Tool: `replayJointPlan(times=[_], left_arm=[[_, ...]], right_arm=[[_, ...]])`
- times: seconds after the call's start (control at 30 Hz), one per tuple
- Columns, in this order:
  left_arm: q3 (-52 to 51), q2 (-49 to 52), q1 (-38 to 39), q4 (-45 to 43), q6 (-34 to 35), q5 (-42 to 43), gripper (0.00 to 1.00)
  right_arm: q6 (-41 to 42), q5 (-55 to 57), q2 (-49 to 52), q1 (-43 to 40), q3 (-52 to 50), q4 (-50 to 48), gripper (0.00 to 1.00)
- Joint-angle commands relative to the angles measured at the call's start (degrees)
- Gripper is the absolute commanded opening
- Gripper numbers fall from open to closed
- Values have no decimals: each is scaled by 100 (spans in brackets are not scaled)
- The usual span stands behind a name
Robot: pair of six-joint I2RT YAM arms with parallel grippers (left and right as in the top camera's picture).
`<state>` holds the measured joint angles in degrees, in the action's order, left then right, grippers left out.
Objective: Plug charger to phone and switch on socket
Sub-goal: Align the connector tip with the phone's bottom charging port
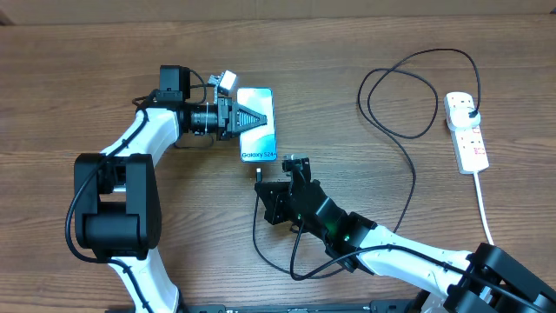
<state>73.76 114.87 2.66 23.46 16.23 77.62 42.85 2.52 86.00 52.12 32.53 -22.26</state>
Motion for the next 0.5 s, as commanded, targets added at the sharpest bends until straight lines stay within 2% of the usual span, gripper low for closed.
replayJointPlan(times=[0.0, 0.47], left_arm=[[-2, -94, 7, -39, 11, 297, 4], [-2, -94, 7, -42, 11, 343, 4]], right_arm=[[20, 256, 9, -13, -26, -44, 4], [17, 446, 9, -13, -26, -63, 4]])
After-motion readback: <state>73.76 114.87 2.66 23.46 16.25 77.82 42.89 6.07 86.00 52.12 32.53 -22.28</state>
